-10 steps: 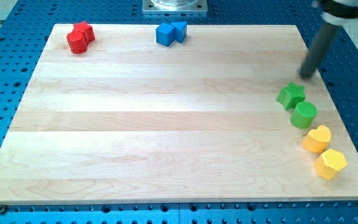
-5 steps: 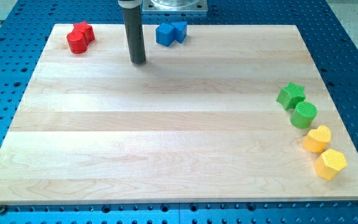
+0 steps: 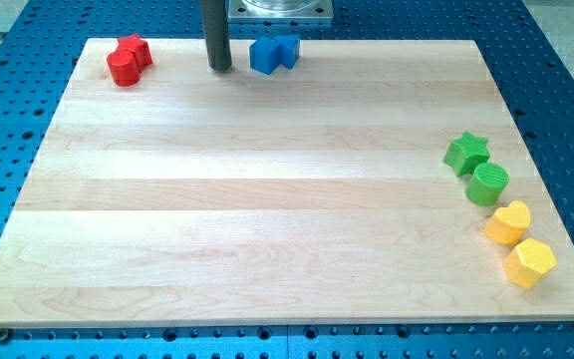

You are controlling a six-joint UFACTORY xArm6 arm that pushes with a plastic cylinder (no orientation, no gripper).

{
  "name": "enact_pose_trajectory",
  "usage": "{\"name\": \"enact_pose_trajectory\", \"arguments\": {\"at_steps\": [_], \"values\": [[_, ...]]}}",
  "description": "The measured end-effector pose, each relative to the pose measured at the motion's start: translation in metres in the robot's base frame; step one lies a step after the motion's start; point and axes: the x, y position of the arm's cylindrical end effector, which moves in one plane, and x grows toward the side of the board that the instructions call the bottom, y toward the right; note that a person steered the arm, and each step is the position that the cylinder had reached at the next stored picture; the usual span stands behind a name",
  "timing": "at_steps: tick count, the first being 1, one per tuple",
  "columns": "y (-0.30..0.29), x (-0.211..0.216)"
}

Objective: Separate the blue blocks from each other

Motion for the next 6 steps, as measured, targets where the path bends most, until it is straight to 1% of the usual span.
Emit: {"name": "enact_pose_trajectory", "arguments": {"at_steps": [1, 2, 4, 6], "values": [[0.045, -0.002], [0.092, 0.023], [0.06, 0.001], [0.087, -0.016]]}}
